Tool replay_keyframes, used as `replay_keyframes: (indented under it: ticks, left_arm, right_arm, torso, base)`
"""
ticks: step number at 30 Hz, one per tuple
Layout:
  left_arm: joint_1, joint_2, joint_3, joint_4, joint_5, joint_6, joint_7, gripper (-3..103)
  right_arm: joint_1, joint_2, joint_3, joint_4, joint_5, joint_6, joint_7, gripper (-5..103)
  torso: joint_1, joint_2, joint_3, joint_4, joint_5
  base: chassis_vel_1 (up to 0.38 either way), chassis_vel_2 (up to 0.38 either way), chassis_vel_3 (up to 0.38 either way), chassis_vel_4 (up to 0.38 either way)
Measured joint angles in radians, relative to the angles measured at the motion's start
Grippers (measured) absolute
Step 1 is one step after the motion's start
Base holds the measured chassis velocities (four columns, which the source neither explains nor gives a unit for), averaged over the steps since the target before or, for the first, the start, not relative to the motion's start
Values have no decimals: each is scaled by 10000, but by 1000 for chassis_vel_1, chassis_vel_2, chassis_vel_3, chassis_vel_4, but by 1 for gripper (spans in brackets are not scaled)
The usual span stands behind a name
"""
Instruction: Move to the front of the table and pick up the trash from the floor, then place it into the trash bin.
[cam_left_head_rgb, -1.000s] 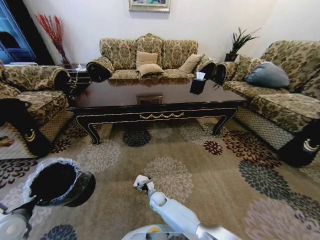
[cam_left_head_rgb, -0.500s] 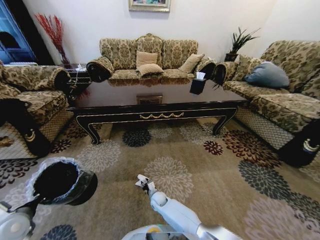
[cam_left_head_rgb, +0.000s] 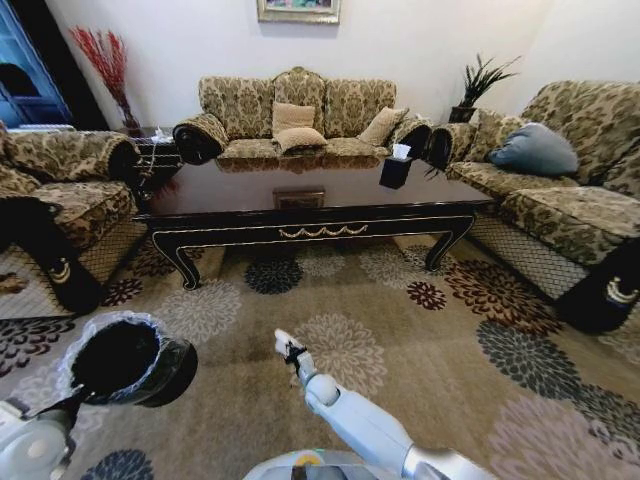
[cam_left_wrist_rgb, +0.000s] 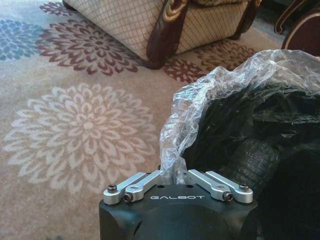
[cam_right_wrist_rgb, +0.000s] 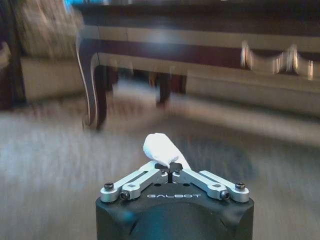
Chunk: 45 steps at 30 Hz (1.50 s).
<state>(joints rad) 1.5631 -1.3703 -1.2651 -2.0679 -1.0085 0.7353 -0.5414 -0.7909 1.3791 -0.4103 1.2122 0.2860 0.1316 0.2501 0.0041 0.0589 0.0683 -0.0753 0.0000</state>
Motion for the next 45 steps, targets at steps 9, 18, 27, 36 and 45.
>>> replay_keyframes:
  ticks: [9,18,27,36,45]
  left_arm:
    - [-267,-253,529,-53,370,0,-161,2]
    - [-627,-626,1590,-220,951,-1,-354,2]
    - [-913,-1099,3028,-385,1274,-1,-553,2]
    - [-1196,-1316,3452,-436,921,-1,-710,2]
    - [-1213,-1264,3324,-556,605,1,-729,2]
  right_arm:
    - [724,-234,-174,2143,813,1075,-631,0]
    - [1585,-224,-1164,2980,749,1453,-836,0]
    - [1976,-31,-2019,3509,412,1531,-848,0]
    - [1706,-191,-2828,3395,-494,1824,-838,0]
    - [1526,-248,-3019,3174,-710,1845,-585,12]
  torso:
    - [0,0,0,-1,0]
    - [0,1,0,0,1]
    - [0,0,0,-2,0]
    - [0,1,0,-2,0]
    - [0,0,-1,2,0]
  base:
    - [0,0,0,0]
    - [0,0,0,0]
    - [0,0,0,0]
    - [0,0,0,0]
    - [0,0,0,0]
